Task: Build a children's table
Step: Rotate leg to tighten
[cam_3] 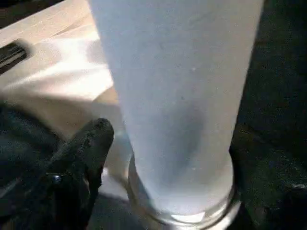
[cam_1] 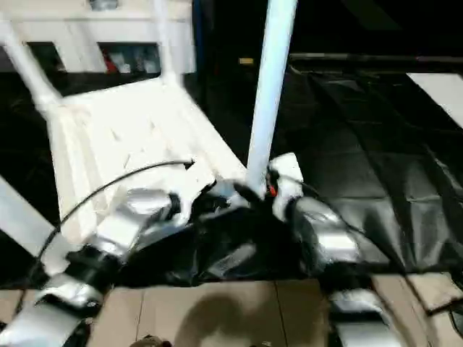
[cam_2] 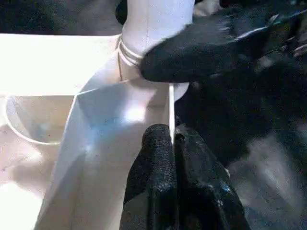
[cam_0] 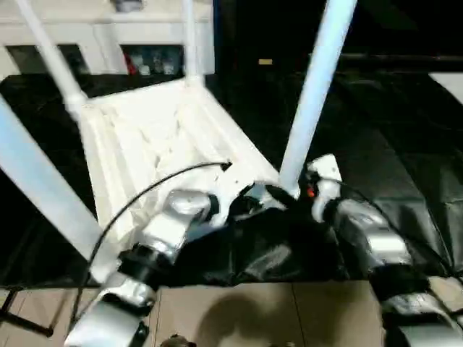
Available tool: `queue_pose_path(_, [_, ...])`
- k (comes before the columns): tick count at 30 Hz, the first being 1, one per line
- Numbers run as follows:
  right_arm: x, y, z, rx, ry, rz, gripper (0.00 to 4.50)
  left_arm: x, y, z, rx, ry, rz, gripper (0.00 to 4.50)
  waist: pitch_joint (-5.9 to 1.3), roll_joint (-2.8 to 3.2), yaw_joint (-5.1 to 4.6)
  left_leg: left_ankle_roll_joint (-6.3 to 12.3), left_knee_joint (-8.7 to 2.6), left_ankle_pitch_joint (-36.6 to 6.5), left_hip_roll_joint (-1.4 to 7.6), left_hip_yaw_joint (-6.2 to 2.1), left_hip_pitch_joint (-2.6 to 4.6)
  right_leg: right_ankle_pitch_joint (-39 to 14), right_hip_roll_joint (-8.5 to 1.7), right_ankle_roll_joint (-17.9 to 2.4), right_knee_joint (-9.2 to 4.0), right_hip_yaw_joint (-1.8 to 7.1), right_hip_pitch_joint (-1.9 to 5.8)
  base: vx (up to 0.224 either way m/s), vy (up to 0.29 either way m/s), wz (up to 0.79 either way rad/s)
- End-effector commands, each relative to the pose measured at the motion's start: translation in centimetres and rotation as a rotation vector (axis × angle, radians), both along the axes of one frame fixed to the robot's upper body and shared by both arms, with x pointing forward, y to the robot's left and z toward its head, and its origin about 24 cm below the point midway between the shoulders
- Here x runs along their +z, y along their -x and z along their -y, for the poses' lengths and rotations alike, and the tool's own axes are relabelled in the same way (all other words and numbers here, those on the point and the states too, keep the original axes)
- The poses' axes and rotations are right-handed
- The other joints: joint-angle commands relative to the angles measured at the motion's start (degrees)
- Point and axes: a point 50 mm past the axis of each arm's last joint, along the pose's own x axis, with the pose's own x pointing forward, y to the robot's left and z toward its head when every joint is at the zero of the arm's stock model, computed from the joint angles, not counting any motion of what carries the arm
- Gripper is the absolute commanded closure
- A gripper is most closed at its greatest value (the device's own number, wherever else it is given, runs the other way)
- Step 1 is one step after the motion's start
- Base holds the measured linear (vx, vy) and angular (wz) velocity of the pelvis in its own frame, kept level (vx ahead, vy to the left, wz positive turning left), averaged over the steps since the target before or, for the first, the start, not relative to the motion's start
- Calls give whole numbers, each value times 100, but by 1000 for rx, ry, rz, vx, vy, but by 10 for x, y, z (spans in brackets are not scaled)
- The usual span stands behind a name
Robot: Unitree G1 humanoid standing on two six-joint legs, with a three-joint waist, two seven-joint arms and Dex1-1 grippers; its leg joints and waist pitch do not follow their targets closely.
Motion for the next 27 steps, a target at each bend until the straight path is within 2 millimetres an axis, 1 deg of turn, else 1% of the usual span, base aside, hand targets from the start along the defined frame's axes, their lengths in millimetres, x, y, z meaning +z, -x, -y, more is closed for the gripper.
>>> queue_pose_path(1, [4, 5, -17, 142, -2, 16, 48, 11, 5, 17, -105, 88, 33, 450, -383, -75, 8, 354, -358, -1250, 147, -82, 64, -1410, -377, -1180, -474, 241, 293, 0, 0, 0])
queue_pose_path(2, [4, 6, -15, 156, 4, 14, 48, 11, 5, 15, -111, 90, 29, 450, -377, -74, 16, 324, -359, -1307, 149, -81, 75, -1535, -382, -1154, -487, 247, 280, 0, 0, 0])
queue_pose_path(3, [4, 10, -8, 202, 12, 5, 48, 12, 6, 9, -145, 99, 13, 450, -375, -79, 27, 309, -363, -1352, 147, -86, 72, -1655, -389, -1119, -498, 244, 283, 0, 0, 0])
queue_pose_path(5, [5, 14, -3, 250, 12, -1, 48, 13, 8, 5, -191, 105, -2, 450, -381, -87, 40, 311, -363, -1337, 149, -89, 68, -1687, -393, -1085, -494, 246, 290, 0, 0, 0])
queue_pose_path(7, [7, 18, -1, 293, 13, -5, 48, 14, 11, 1, -239, 109, -15, 450, -390, -80, 61, 337, -358, -1253, 161, -85, 69, -1529, -384, -1103, -472, 252, 282, 0, 0, 0])
queue_pose_path(8, [8, 21, 1, 335, 17, -11, 48, 14, 15, -2, -287, 109, -35, 450, -392, -78, 85, 358, -357, -1190, 161, -85, 59, -1404, -380, -1144, -452, 249, 289, 0, 0, 0])
queue_pose_path(9, [8, 23, 1, 360, 20, -16, 48, 15, 17, -4, -315, 108, -47, 450, -404, -76, 107, 382, -351, -1139, 173, -81, 66, -1291, -380, -1175, -434, 248, 293, 0, 0, 0])
queue_pose_path(10, [8, 23, 1, 360, 20, -16, 62, 15, 17, -4, -315, 108, -47, 450, -402, -69, 115, 403, -348, -1095, 175, -76, 61, -1192, -371, -1221, -416, 246, 282, 0, 0, 0])
queue_pose_path(11, [8, 27, 4, 404, 27, -34, 71, 14, 21, -8, -360, 96, -68, 450, -400, -81, 115, 411, -347, -1109, 175, -69, 65, -1196, -370, -1238, -422, 245, 273, 0, 0, 0])
queue_pose_path(12, [8, 28, 5, 414, 29, -38, 80, 14, 21, -9, -368, 94, -72, 450, -399, -68, 144, 413, -347, -1111, 181, -71, 70, -1227, -375, -1248, -421, 246, 274, 0, 0, 0])
queue_pose_path(13, [8, 29, 6, 426, 34, -43, 83, 14, 22, -10, -377, 93, -77, 450, -395, -60, 165, 396, -347, -1154, 190, -67, 85, -1272, -374, -1258, -426, 251, 254, 0, 0, 0])
queue_pose_path(14, [7, 30, 7, 446, 42, -53, 83, 14, 22, -12, -382, 91, -80, 450, -389, -71, 175, 379, -351, -1177, 191, -66, 85, -1320, -375, -1246, -432, 252, 252, 0, 0, 0])
queue_pose_path(15, [7, 32, 8, 463, 53, -59, 93, 14, 22, -13, -384, 89, -83, 450, -384, -71, 207, 334, -357, -1261, 196, -71, 95, -1446, -387, -1223, -439, 255, 250, 0, 0, 0])
queue_pose_path(16, [6, 32, 8, 471, 59, -62, 117, 14, 22, -14, -385, 87, -84, 450, -377, -74, 214, 299, -361, -1317, 188, -69, 96, -1564, -390, -1183, -456, 259, 247, 0, 0, 0])
queue_pose_path(17, [6, 34, 9, 493, 70, -73, 117, 14, 22, -15, -385, 85, -86, 450, -377, -84, 215, 282, -363, -1336, 188, -72, 98, -1610, -394, -1167, -459, 259, 248, 0, 0, 0])
queue_pose_path(18, [5, 35, 10, 504, 76, -78, 117, 14, 22, -15, -386, 84, -87, 450, -380, -82, 219, 263, -366, -1327, 187, -79, 93, -1662, -401, -1132, -461, 258, 257, 0, 0, 0])
queue_pose_path(19, [5, 36, 10, 521, 84, -85, 126, 14, 22, -16, -390, 84, -90, 450, -381, -91, 222, 265, -365, -1314, 187, -76, 95, -1654, -396, -1118, -463, 260, 252, 0, 0, 0])
queue_pose_path(20, [5, 37, 10, 532, 89, -89, 148, 14, 22, -17, -393, 84, -92, 450, -383, -93, 223, 268, -362, -1283, 184, -79, 86, -1624, -395, -1111, -454, 258, 262, 0, 0, 0])
queue_pose_path(23, [5, 40, 12, 563, 100, -114, 162, 14, 24, -18, -406, 81, -105, 450, -393, -98, 238, 308, -354, -1183, 183, -80, 74, -1511, -396, -1110, -434, 259, 272, 0, 0, 0])
queue_pose_path(24, [5, 41, 13, 574, 108, -119, 173, 14, 25, -19, -417, 78, -114, 450, -393, -99, 238, 317, -356, -1173, 185, -80, 72, -1502, -394, -1113, -435, 258, 268, 0, 0, 0])
queue_pose_path(25, [5, 41, 13, 579, 111, -122, 173, 14, 25, -20, -423, 77, -118, 450, -393, -101, 236, 329, -351, -1141, 180, -78, 61, -1478, -396, -1121, -434, 254, 271, 0, 0, 0])
queue_pose_path(27, [5, 41, 13, 584, 110, -122, 189, 14, 26, -20, -424, 75, -122, 450, -390, -103, 230, 317, -352, -1165, 179, -81, 63, -1534, -399, -1116, -440, 253, 269, 0, 0, 0])
